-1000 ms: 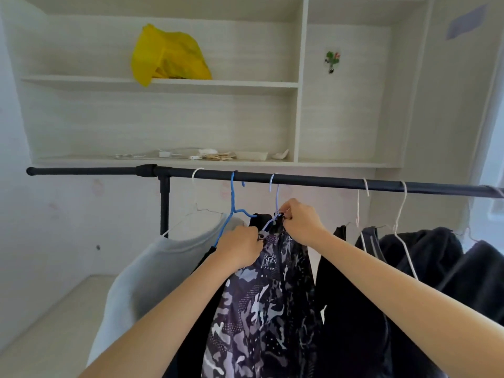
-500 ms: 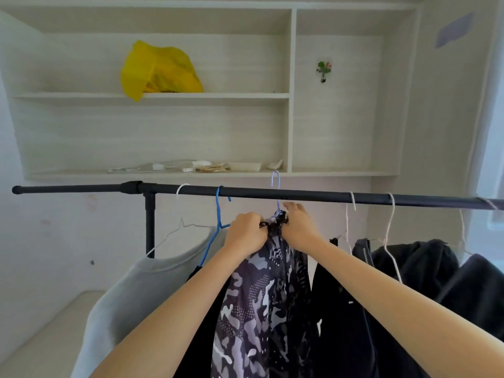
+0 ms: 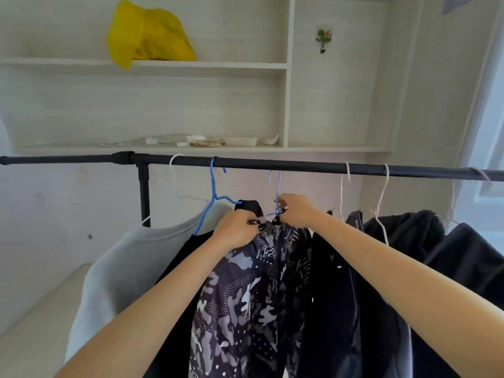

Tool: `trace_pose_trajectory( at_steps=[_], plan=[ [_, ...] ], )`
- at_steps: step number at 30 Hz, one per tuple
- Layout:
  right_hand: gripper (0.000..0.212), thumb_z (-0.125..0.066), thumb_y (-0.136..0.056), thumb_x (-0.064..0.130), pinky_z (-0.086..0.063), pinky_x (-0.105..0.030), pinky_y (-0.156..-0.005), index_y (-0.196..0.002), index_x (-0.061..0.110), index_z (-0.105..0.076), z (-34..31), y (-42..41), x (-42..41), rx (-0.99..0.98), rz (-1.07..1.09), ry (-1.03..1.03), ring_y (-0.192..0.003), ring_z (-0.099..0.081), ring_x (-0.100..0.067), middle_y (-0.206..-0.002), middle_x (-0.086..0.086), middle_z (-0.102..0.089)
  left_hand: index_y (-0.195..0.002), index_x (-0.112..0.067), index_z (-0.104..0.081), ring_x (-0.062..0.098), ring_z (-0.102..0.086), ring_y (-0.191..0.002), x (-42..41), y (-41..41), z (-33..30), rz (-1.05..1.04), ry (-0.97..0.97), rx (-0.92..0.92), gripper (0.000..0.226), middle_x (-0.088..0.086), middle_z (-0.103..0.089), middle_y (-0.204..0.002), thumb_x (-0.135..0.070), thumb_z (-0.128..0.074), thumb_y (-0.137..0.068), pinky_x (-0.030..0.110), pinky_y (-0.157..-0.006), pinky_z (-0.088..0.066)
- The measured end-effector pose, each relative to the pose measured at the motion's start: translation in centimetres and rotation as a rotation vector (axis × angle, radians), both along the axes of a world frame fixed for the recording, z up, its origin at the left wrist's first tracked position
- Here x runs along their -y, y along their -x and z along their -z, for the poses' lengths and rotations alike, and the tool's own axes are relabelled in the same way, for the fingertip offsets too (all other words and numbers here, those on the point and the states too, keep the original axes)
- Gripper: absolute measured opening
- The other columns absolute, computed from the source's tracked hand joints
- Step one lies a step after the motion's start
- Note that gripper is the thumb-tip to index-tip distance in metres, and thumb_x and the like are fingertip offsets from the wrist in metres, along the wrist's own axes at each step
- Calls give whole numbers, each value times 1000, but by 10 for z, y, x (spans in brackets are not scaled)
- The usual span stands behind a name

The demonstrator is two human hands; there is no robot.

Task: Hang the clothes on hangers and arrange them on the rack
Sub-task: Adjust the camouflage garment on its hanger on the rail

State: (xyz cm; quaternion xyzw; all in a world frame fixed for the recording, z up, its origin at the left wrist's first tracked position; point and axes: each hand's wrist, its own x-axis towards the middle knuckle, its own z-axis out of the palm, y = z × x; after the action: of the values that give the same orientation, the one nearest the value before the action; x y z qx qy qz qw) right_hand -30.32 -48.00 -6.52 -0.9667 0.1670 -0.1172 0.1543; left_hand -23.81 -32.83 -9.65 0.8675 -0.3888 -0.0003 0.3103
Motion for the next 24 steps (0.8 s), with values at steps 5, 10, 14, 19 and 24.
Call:
trace_pose_trajectory(
  at_steps=[5, 10, 14, 19, 24],
  plan=[
    [9, -56, -90, 12, -38, -25, -75, -96, 11, -63, 12, 23, -11, -24, -122, 111, -105, -57, -28, -110, -8, -64, -91, -12, -63, 22, -53, -78, -32, 16, 9, 20, 0, -141, 11, 7, -59, -83, -10, -52, -92, 30, -66, -34],
    [23, -52, -92, 19, -33, -26, -61, -82, 0, -61, 28, 45, -25, -232, -213, 126, -72, -44, -21, -79, -12, -55, -95, -21, -67, 10, -52, -79, -64, 14, 31, 134, -139, -183, 16, -6, -59, -85, -12, -53, -95, 25, -75, -40],
    [31, -56, -89, 17, -38, -25, -52, -61, 5, -54, 47, 65, -40, -412, -287, 96, -45, -36, -17, -51, -4, -35, -70, -40, -56, 1, -51, -66, -74, 17, 52, 222, -318, -81, 37, -17, -55, -71, -11, -56, -93, 17, -66, -39],
    [26, -59, -90, 20, -55, -25, -47, -95, -4, -66, 64, 71, -45, -559, -182, -3, -40, -59, -12, -67, -8, -57, -92, -27, -72, 21, -64, -93, -45, 13, 84, 145, -404, 58, 20, -5, -66, -93, -14, -58, -91, 42, -84, -54],
    [31, -55, -90, 15, -56, -27, -43, -105, -12, -60, 54, 73, -36, -634, -57, -69, -46, -67, -22, -88, -25, -66, -112, -18, -67, 30, -62, -102, -3, 12, 102, 165, -408, 96, 23, 8, -67, -116, -15, -51, -95, 46, -89, -51]
  ],
)
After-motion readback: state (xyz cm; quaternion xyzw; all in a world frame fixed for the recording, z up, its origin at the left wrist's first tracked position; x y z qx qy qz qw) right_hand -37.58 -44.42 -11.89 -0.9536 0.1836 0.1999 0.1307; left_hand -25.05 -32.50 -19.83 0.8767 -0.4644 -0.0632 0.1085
